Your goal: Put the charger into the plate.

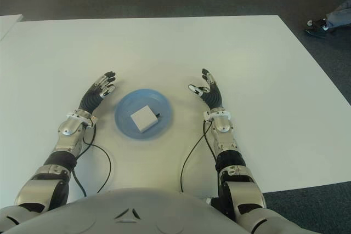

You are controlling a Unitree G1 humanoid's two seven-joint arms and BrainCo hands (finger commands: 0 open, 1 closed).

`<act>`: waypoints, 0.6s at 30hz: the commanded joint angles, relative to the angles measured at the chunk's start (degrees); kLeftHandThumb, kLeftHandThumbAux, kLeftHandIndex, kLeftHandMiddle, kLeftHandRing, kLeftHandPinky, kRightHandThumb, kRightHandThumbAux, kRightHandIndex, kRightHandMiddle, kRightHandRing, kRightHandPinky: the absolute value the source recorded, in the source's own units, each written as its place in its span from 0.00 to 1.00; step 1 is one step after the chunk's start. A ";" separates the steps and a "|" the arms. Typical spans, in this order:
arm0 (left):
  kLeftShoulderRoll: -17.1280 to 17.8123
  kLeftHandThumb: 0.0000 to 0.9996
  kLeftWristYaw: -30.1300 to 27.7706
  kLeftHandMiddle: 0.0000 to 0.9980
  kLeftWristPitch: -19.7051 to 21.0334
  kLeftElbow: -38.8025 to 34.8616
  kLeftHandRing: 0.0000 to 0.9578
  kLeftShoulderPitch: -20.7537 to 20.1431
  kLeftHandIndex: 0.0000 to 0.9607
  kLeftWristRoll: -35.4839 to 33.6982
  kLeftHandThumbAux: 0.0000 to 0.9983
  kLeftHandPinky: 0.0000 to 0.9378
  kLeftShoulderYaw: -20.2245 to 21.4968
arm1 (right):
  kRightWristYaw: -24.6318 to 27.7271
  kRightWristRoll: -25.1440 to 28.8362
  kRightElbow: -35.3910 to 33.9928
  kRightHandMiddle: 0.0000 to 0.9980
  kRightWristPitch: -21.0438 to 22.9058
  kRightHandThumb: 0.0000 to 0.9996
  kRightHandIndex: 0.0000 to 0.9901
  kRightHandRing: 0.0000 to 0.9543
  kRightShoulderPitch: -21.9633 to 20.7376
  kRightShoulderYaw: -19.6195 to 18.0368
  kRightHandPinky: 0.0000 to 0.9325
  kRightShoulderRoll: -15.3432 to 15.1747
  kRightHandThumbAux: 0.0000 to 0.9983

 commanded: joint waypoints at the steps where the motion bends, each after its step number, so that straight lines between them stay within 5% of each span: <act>1: -0.65 0.00 -0.77 0.00 1.77 0.80 0.00 1.20 0.00 0.85 0.47 0.00 -0.72 | 0.66 -0.58 3.57 0.01 6.46 0.06 0.00 0.02 4.64 1.03 0.08 0.48 0.60; 8: -0.80 0.00 -0.08 0.00 2.44 0.26 0.00 1.44 0.00 0.84 0.48 0.00 -0.50 | 0.30 -0.95 3.44 0.02 6.51 0.07 0.00 0.03 4.56 1.34 0.09 0.40 0.62; 18: -6.61 0.04 18.36 0.00 3.14 -2.89 0.00 3.31 0.00 2.45 0.51 0.00 3.55 | 0.35 -1.22 4.61 0.00 6.19 0.08 0.00 0.03 3.84 2.08 0.11 -0.18 0.62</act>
